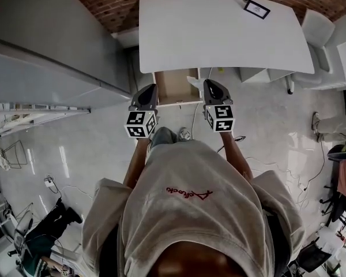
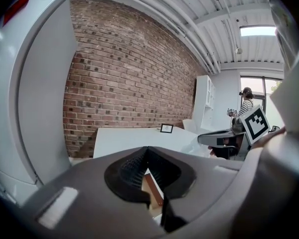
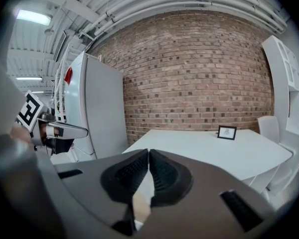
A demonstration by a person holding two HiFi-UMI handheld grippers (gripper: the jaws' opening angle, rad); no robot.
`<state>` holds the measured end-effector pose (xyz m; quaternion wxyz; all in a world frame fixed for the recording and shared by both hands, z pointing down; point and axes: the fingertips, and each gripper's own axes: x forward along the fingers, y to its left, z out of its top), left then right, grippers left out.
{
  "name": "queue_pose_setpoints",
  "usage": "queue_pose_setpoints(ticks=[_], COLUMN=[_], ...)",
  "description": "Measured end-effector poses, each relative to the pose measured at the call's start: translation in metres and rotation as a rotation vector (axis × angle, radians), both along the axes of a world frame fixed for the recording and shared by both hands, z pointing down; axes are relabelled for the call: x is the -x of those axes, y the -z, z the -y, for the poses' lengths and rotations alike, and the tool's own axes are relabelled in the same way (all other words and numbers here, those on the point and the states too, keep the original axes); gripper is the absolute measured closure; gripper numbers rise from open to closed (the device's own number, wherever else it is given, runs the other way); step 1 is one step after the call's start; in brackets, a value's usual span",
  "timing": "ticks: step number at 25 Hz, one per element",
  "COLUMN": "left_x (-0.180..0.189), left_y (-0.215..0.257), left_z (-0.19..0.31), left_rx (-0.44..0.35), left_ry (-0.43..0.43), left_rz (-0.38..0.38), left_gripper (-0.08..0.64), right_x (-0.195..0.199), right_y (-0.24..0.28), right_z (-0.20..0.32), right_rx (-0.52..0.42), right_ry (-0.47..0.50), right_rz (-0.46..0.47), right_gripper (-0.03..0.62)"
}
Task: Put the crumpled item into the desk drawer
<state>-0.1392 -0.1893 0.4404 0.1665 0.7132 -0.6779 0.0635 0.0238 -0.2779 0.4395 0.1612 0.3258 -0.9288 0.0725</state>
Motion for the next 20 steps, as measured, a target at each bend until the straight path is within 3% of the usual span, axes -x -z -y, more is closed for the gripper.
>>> queue_pose_setpoints(ticks=[20], left_x=[0.075], left_y=[-0.065], left_z=[0.029], left_rx=[0.078], left_ry=[-0.036], left_rz=[-0.045], left_gripper=[0.551], right_x=[0.074], right_y=[-0.063], right_z=[0.019], right_rx=[0.082], right_ry=[-0.012], right_rz=[-0.079], right_gripper=[0.577])
